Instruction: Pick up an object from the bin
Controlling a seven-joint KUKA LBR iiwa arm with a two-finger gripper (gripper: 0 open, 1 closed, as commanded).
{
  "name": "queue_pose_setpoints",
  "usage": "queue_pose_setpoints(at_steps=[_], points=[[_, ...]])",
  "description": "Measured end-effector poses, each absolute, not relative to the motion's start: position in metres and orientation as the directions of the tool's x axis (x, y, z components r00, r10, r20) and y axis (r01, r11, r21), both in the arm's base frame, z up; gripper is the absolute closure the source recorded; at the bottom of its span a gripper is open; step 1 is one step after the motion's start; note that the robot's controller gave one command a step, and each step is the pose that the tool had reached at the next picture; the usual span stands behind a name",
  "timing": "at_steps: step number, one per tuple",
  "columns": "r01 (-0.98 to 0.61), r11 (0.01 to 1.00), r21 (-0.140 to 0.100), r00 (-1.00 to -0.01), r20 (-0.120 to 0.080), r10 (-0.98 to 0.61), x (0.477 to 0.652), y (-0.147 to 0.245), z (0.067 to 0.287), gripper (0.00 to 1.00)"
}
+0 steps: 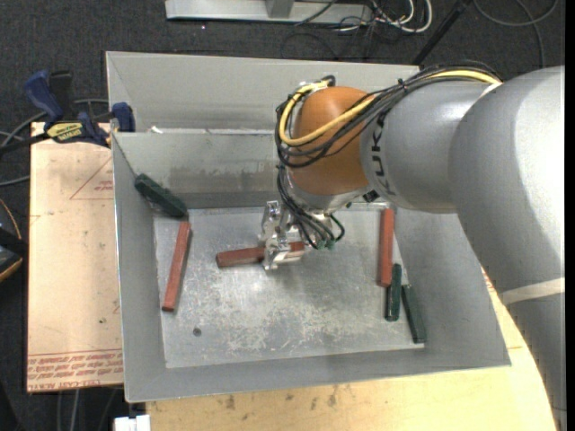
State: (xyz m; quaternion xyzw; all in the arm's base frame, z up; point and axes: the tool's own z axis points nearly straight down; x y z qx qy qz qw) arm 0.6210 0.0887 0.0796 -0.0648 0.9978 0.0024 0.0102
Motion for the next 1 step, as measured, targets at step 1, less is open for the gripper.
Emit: queue_pose_setpoints(at_steps=[1], points=[[-0.160, 0.987, 0.000, -0.987, -0.012, -0.160, 0.6201, 0.0807, 0.2578, 1.00]])
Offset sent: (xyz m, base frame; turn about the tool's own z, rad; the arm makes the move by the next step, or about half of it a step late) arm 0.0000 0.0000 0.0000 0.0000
